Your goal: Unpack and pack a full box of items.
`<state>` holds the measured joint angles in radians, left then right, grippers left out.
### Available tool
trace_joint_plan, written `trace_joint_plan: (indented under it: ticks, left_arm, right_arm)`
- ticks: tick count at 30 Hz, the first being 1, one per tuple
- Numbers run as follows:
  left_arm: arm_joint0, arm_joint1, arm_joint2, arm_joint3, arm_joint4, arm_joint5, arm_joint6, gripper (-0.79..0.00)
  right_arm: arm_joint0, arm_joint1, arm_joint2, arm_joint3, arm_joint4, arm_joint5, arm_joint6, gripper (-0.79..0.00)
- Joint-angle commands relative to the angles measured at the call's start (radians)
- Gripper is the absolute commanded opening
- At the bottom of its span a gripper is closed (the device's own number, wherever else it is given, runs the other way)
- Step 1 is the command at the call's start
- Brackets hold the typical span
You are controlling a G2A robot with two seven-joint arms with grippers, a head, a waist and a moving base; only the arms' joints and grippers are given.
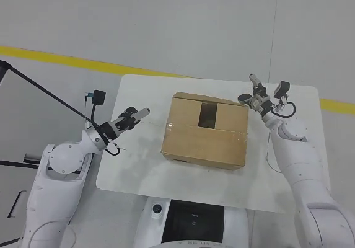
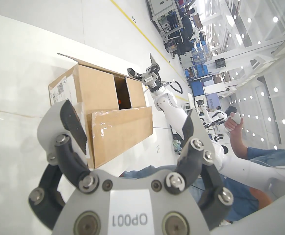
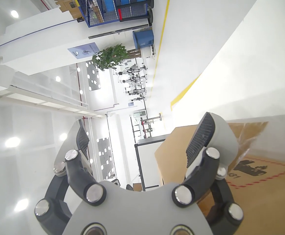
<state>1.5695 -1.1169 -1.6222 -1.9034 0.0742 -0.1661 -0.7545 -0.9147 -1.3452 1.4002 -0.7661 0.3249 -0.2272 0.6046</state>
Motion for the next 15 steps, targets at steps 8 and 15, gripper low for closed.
trace_joint_plan:
  ticks: [8, 15]
  left_arm:
    - [0.0, 0.0, 0.01, 0.004, -0.005, -0.001, 0.007, 0.0]
    - [-0.027, 0.003, 0.057, 0.045, 0.079, -0.103, 0.007, 0.0]
  right_arm:
    - [0.008, 0.006, 0.023, -0.034, 0.047, -0.059, 0.036, 0.0]
    - [-0.131, 0.03, 0.102, -0.346, 0.137, -0.002, 0.129, 0.0]
